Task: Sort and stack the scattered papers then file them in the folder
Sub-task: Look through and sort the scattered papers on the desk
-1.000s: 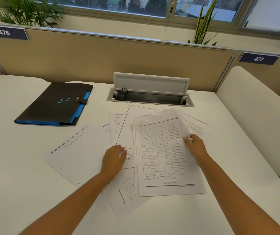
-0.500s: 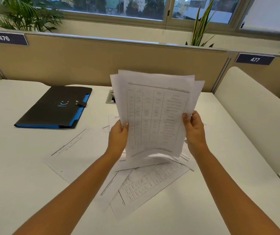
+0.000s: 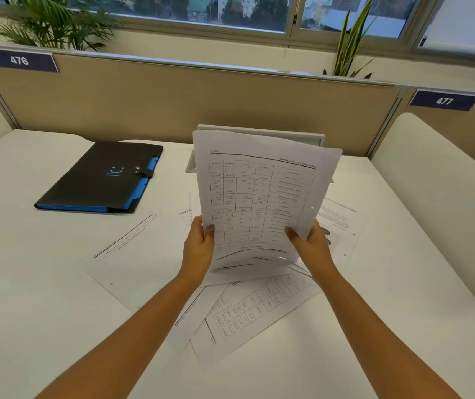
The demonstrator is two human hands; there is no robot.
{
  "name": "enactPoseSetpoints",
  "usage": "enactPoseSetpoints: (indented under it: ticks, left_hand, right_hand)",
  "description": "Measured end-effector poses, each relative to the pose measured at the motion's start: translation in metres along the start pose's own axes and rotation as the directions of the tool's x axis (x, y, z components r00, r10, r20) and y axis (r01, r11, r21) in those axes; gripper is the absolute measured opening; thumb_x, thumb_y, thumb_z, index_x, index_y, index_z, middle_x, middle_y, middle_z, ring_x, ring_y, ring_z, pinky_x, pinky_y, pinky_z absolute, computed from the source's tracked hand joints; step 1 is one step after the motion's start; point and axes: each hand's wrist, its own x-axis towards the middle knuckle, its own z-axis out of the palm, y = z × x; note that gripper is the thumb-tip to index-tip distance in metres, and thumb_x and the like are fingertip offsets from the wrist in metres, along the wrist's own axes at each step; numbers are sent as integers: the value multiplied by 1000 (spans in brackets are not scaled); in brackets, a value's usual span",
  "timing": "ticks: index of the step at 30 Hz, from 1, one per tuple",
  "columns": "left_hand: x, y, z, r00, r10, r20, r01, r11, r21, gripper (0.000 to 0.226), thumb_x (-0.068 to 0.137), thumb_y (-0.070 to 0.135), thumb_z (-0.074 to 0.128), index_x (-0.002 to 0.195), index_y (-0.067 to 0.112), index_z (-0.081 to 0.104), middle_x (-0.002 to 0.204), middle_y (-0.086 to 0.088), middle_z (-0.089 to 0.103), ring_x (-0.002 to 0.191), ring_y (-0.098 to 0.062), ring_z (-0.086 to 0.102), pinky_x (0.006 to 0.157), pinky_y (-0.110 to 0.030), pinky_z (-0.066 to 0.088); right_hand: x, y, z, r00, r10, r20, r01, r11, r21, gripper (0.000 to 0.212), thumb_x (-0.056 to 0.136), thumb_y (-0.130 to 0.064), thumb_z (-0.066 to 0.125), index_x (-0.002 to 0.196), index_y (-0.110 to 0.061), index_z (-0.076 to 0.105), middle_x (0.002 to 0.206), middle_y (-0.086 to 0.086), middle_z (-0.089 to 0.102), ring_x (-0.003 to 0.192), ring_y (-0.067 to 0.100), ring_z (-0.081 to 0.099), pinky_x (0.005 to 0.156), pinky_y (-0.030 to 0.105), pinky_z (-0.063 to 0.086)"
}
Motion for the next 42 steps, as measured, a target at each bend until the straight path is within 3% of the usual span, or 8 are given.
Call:
enactPoseSetpoints:
  ticks: [7,11,16,19,27,33,38,42]
  left_hand:
    - [3,0,-27,993,22,-120,-14,998,65,14,98,22,32,101,19,46,89,12,56,81,-5,58,59,-15,45]
    - [-4,-18,-62,961,-83,-265,112,989,96,16,98,19,29,100,20,45,96,-1,56,80,-12,55,61,-23,44]
    - [-30,-50,-102,907,-248,-340,306,943,130,27,97,11,26,114,11,48,110,-13,55,94,-27,52,80,-39,46]
    - [-45,-65,-110,892,-290,-347,371,908,194,32,96,6,26,121,3,47,119,-19,55,100,-31,52,88,-43,44]
    - [-50,-67,-136,867,-256,-429,370,905,208,31,94,5,28,118,2,48,119,-22,56,96,-32,51,85,-42,43]
    - [-60,-79,-168,800,-263,-539,470,833,291,33,91,3,31,118,-2,48,120,-29,54,106,-45,50,90,-48,40]
    - [-59,-82,-175,778,-319,-541,555,753,354,38,93,5,30,127,-4,42,129,-30,49,116,-49,44,99,-54,36]
    - [-59,-79,-174,783,-320,-533,553,750,363,36,92,3,31,125,-4,43,126,-30,50,113,-47,46,95,-51,37]
  right_hand:
    - [8,3,10,999,-40,31,40,999,0,40,87,-29,59,121,-23,39,116,-3,54,102,19,58,77,29,53]
    - [0,23,25,997,-73,32,79,970,-228,39,92,-24,52,128,-19,38,122,-1,51,116,19,50,96,33,43]
    - [-28,67,40,925,-87,369,335,643,-688,64,90,-55,38,144,-29,16,156,-6,13,144,14,3,115,45,-4]
    - [-35,83,47,897,-52,439,398,524,-753,63,91,-57,29,145,-31,10,157,-8,4,144,13,-7,114,48,-11]
    - [-22,97,22,920,-66,387,369,478,-797,58,92,-56,25,144,-34,14,156,-11,9,143,9,-5,116,47,-8]
    - [-22,87,18,934,-51,352,340,418,-842,54,95,-44,28,145,-28,15,157,-6,7,144,15,-4,114,51,-7]
    - [-49,63,63,791,-125,599,575,487,-657,65,89,-57,37,144,-30,18,156,-10,8,143,9,-5,111,45,-17]
    - [-63,57,88,738,10,675,562,544,-622,95,73,-76,42,146,-30,1,156,-10,-5,142,9,-15,112,50,-18]
